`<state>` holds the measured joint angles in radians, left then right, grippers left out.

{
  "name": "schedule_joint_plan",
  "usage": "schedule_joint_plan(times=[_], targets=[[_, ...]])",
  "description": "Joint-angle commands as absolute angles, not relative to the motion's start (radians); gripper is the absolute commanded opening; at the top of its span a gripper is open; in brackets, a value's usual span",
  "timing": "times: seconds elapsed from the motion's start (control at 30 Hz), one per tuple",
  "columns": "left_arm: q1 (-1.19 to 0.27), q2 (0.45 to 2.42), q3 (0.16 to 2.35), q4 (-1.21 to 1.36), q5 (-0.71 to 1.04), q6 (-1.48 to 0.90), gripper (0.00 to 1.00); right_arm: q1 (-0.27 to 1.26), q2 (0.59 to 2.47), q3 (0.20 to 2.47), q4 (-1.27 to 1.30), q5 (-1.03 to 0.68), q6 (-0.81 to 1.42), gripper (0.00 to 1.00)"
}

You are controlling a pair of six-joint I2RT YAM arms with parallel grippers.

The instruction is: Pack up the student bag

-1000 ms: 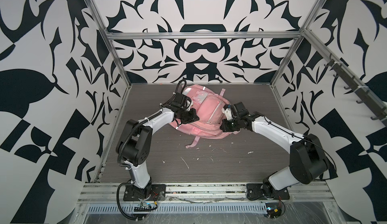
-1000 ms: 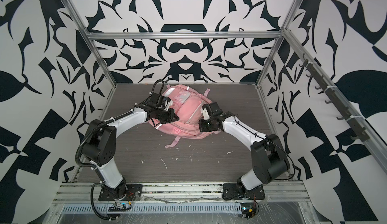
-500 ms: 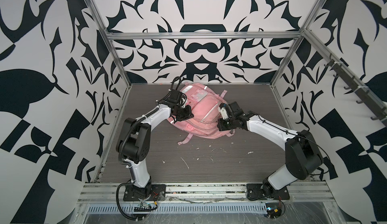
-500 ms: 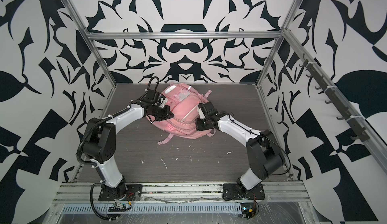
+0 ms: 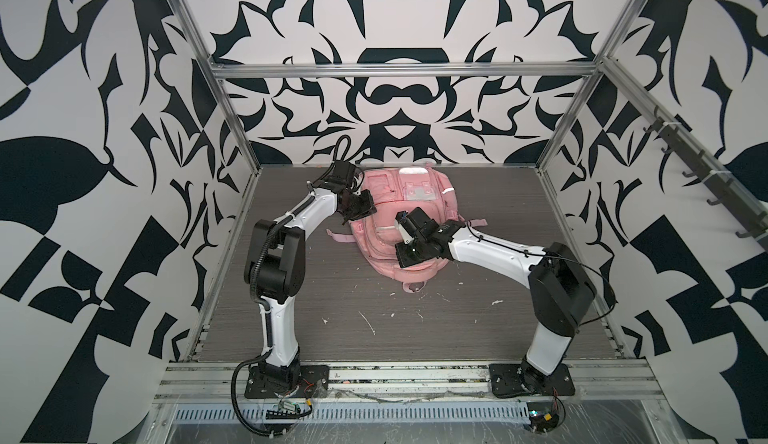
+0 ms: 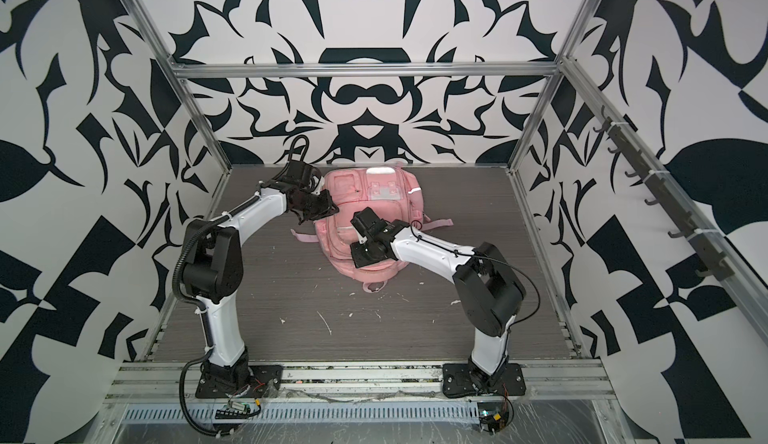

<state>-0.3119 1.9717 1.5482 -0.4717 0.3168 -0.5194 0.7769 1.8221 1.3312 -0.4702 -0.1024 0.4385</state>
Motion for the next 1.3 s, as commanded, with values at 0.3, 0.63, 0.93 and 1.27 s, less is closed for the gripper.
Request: schedule_joint_plan(times=[0.3,0.63,0.93,1.27], targets=[[-0.319,1.669,1.132,-0.318,0.409,-0.647,0.46,0.794,1.879,1.476,-0.525,-0.179,0.438,0.00],[-0.411,1.700,1.069,-0.136,0.431,-0.744,0.46,0.794,1.855,1.444,-0.526,-0.177,0.432,0.00],[-0.417,1.747,1.106,-0.173,0.414,-0.725,0.09,0.770,1.829,1.416,-0.565,-0.113,0.403,0.00],[-0.336,1.691,1.085,-0.256,0.406,-0.646,0.00,0.537,1.705,1.228,-0.570,-0.109,0.349,0.00]])
